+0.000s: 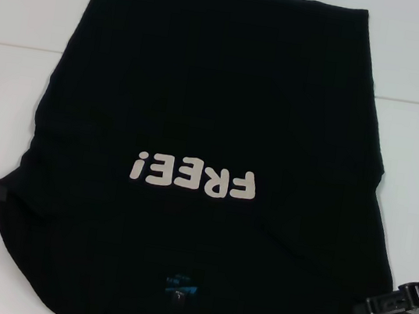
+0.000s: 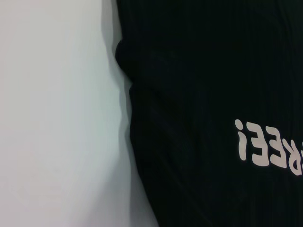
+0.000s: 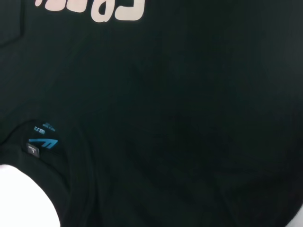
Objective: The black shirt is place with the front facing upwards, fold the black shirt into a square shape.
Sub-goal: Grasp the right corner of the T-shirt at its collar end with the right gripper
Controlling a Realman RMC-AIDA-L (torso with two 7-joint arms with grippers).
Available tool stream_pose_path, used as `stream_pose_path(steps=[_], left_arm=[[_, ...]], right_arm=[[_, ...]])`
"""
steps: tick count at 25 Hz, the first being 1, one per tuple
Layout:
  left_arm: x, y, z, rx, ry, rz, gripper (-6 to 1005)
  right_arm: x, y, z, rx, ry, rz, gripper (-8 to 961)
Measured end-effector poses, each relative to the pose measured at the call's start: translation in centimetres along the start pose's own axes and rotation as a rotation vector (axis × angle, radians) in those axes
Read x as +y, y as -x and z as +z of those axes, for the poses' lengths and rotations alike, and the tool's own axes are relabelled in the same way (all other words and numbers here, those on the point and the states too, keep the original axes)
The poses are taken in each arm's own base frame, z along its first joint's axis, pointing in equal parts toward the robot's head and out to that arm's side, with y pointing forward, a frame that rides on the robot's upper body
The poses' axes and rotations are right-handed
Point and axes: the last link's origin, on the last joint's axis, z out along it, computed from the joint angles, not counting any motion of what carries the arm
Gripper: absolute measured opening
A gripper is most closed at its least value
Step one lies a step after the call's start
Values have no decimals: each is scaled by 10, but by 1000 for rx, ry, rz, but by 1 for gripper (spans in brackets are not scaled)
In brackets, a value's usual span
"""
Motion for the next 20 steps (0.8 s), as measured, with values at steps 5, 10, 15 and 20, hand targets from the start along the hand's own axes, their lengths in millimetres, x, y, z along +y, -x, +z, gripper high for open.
stream_pose_path(steps=[5,10,15,20], left_arm=[[1,-1,0,0,1,2,50],[1,-2,1,2,-1,6,53],[1,-3,1,5,-3,7,56],[2,-4,1,8,-5,9,58]], right_arm=[[1,1,0,1,2,-4,883],[-3,-1,-2,-1,-5,4,882],[-5,-2,-2,12,-27,4,882],[-3,0,-1,19,-35,-6,882]])
